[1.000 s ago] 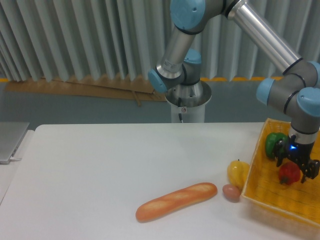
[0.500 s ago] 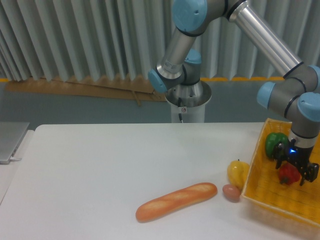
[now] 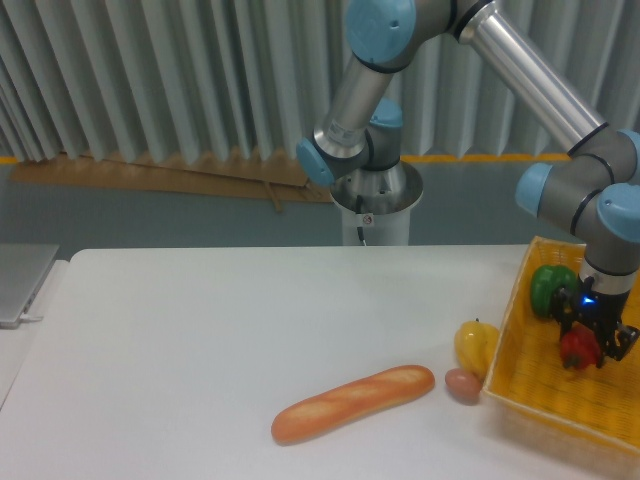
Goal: Place the red pepper on the table
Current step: 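Close the gripper on the red pepper, then lift the red pepper out of the basket and carry it over the table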
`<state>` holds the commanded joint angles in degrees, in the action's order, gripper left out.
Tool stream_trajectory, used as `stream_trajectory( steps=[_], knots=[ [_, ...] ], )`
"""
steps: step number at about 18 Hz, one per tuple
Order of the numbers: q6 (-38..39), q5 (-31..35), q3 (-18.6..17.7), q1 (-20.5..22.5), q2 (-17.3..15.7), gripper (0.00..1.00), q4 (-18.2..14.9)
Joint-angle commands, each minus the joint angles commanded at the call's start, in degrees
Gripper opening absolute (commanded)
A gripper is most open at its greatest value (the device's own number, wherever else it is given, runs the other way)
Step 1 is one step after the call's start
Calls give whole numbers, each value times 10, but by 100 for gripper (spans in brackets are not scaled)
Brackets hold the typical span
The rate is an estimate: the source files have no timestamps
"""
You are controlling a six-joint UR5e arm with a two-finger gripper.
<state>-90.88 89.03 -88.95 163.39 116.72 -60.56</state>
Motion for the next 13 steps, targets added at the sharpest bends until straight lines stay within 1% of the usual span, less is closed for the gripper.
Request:
stream_trajectory(
  steps=[2,4,7,10,11,12,13],
  knots=[
    [0,-1,2,-1,-8,50,-1],
    [3,-3,3,-3,-23,49,-4],
    [2,-2,2,-11,-42,49,-14],
    [2,-6,5,-14,-51,49,-41],
    [2,-9,6,-21,-54,49,-53],
    [2,-9,9,-26,-59,49,-68],
    [4,-11,11,-32,-71,50,-85]
  ],
)
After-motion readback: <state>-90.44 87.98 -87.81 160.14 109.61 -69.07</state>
